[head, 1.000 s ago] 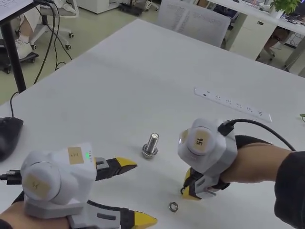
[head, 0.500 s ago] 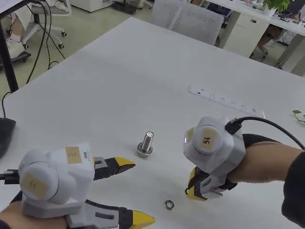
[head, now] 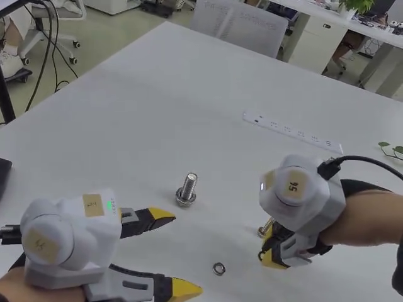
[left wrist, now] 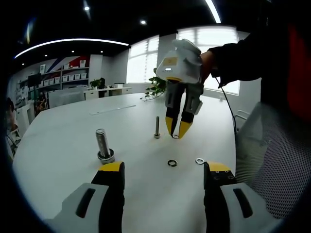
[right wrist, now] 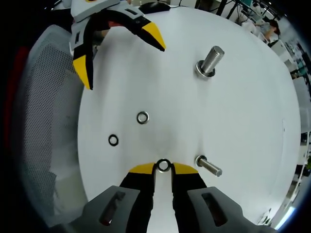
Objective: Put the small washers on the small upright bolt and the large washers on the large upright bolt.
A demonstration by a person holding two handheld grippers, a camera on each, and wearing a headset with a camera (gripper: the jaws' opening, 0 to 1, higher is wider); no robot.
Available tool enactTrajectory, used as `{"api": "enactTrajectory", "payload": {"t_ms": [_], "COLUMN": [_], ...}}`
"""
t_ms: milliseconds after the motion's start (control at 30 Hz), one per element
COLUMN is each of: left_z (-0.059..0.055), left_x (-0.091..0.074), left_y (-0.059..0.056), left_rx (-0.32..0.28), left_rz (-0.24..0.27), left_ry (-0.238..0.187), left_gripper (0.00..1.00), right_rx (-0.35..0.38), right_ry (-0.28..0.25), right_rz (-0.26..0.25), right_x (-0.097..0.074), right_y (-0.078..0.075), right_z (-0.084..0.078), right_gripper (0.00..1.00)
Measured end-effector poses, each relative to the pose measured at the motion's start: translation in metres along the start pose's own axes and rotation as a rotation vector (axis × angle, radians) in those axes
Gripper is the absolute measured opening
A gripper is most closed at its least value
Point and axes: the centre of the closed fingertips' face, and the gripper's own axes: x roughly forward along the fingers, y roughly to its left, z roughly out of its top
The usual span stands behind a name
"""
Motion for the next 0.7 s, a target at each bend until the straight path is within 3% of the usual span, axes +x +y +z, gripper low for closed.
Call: {"api": "enactTrajectory", "payload": {"t_ms": [367,700], "left_z": [0.0,0.001], "left_x": [0.001,0.001], "left_y": [-0.002,-0.003], "left_rx": [0.0,0.005], "left_rz": [-0.002,-0.004], "left_ry": [0.007,0.01], "left_gripper": [0.65,0.65], "right_rx": [0.032,0.055], "right_ry": [-0.004,-0.031], "right_rz": [-0.018,-0.046], "right_x": [-0.009,-0.03], "right_y": [-0.006,-0.017], "right_z": [-0.013,-0.013], "right_gripper": [0.14,0.14]}}
